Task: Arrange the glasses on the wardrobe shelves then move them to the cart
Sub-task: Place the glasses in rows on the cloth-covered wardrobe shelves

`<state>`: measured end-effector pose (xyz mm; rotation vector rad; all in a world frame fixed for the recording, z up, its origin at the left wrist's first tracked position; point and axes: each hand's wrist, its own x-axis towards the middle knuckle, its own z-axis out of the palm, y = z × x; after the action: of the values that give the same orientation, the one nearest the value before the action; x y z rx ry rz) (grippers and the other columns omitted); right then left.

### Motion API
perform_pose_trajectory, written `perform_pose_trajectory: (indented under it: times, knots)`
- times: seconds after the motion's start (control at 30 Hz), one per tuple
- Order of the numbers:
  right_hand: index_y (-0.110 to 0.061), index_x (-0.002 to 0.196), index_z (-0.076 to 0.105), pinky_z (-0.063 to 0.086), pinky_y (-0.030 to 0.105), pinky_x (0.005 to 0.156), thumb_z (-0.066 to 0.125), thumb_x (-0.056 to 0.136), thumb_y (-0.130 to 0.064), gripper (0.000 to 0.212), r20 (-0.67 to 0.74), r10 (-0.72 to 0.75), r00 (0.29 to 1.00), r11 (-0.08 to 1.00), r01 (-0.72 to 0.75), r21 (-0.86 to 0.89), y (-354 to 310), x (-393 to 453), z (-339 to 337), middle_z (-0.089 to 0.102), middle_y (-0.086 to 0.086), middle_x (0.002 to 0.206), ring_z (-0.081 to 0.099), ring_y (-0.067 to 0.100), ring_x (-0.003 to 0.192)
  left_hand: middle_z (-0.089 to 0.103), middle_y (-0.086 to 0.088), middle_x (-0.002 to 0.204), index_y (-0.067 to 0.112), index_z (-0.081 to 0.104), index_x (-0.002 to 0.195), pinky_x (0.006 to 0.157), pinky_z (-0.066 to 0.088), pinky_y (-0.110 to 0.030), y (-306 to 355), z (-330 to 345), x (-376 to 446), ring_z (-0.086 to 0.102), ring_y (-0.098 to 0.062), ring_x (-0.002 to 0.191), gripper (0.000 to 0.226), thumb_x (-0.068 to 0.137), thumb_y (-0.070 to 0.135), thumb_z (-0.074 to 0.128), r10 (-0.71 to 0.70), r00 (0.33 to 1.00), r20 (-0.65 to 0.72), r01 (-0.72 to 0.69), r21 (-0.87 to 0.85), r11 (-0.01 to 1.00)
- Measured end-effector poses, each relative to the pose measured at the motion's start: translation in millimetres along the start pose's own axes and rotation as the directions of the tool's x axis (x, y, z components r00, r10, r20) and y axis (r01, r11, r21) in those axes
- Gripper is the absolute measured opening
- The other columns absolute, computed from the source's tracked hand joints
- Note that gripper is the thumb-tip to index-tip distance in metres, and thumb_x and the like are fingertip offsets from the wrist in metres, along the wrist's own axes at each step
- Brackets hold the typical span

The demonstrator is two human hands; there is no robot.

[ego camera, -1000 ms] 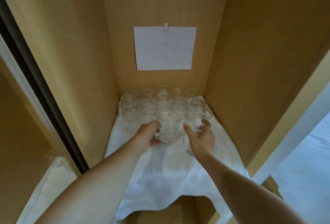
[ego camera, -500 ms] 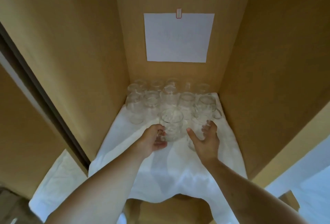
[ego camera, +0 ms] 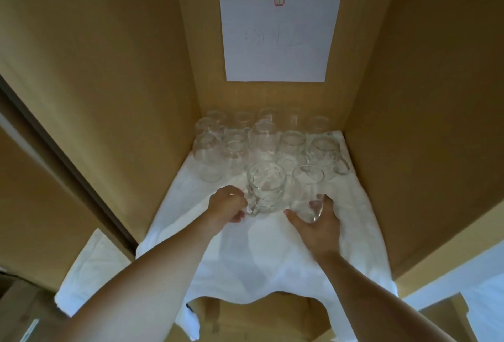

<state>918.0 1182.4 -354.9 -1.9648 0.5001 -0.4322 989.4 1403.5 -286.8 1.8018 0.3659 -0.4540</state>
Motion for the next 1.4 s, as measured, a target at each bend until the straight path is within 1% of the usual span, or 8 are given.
perform_pose_trajectory:
  times: [0.1,0.23,0.43,0.67,0.93,1.13,1.3,1.4]
  knots:
    - [-0.036,0.127,0.040,0.043,0.017,0.078,0.077,0.049,-0.084,0.099,-0.008,-0.019,1.000,0.999,0.019,-0.032,0.9,1.3,1.9,0.061,-0.014,0.110,0.062,0.009,0.097,0.069,0.000,0.120,0.026,0.064,0.122,0.067,0.057,-0.030,-0.6,13.0,-2.0,0.068,-0.019,0.101,0.067,0.056,0.021,0.074,0.168,0.977,0.133,-0.164,-0.041,0.986]
    - [-0.037,0.124,0.040,0.045,0.019,0.078,0.074,0.049,-0.089,0.097,-0.019,-0.031,0.999,0.999,0.030,-0.036,2.2,2.7,4.6,0.061,-0.015,0.109,0.062,0.009,0.096,0.065,0.001,0.132,0.029,0.050,0.143,0.099,0.056,-0.043,3.9,16.5,2.2,0.061,-0.020,0.121,0.099,0.050,0.020,0.083,0.264,0.921,0.287,-0.267,-0.028,0.963]
    - [-0.047,0.111,0.036,0.044,0.014,0.072,0.069,0.049,-0.094,0.085,-0.045,-0.047,0.998,0.999,0.047,-0.015,2.2,3.7,3.7,0.062,-0.016,0.105,0.065,0.010,0.094,0.072,0.004,0.121,0.026,0.060,0.128,0.094,0.059,-0.039,-0.6,23.4,4.3,0.067,-0.017,0.114,0.092,0.045,0.014,0.097,0.293,0.929,0.226,-0.272,-0.120,0.955]
    - [-0.046,0.111,0.035,0.047,0.021,0.079,0.066,0.048,-0.097,0.086,-0.045,-0.029,0.999,1.000,0.029,-0.006,1.1,3.7,3.8,0.064,-0.012,0.109,0.066,0.013,0.100,0.067,0.008,0.103,0.021,0.057,0.110,0.078,0.061,-0.031,19.1,23.9,-4.7,0.066,-0.011,0.096,0.076,0.043,0.032,0.090,0.358,0.929,0.093,-0.370,0.235,0.899]
    - [-0.031,0.125,0.042,0.043,0.018,0.081,0.063,0.046,-0.099,0.106,-0.022,0.019,1.000,0.999,-0.019,0.026,-3.4,-0.7,0.0,0.064,-0.012,0.114,0.065,0.012,0.104,0.061,-0.003,0.100,0.016,0.056,0.096,0.061,0.045,-0.024,43.6,25.8,-7.8,0.062,-0.021,0.094,0.056,0.054,0.031,0.090,0.414,0.904,0.105,-0.378,0.650,0.659]
    - [-0.026,0.131,0.044,0.044,0.020,0.084,0.062,0.047,-0.099,0.113,-0.015,0.031,0.999,0.999,-0.031,0.017,-3.3,-0.2,-1.3,0.065,-0.009,0.118,0.066,0.014,0.108,0.055,-0.009,0.107,0.017,0.048,0.083,0.063,0.043,-0.029,68.9,41.0,-19.7,0.055,-0.024,0.098,0.042,0.063,0.023,0.084,0.381,0.907,0.179,-0.332,0.861,0.386]
    - [-0.028,0.131,0.042,0.046,0.021,0.085,0.061,0.050,-0.099,0.108,-0.009,0.020,1.000,1.000,-0.020,-0.014,-2.8,0.2,-1.5,0.064,-0.010,0.118,0.064,0.013,0.108,0.051,-0.014,0.117,0.011,0.043,0.130,0.069,0.043,-0.034,82.2,57.7,-19.0,0.049,-0.030,0.112,0.067,0.071,0.010,0.077,0.448,0.859,0.250,-0.352,0.922,0.161]
    - [-0.029,0.131,0.041,0.047,0.023,0.087,0.062,0.050,-0.099,0.108,-0.006,0.017,1.000,1.000,-0.017,-0.006,-1.9,0.3,-0.9,0.063,-0.011,0.118,0.064,0.012,0.108,0.049,-0.012,0.125,0.015,0.041,0.137,0.079,0.046,-0.038,89.9,68.7,-17.0,0.045,-0.030,0.121,0.073,0.075,0.011,0.078,0.485,0.823,0.296,-0.339,0.941,0.000]
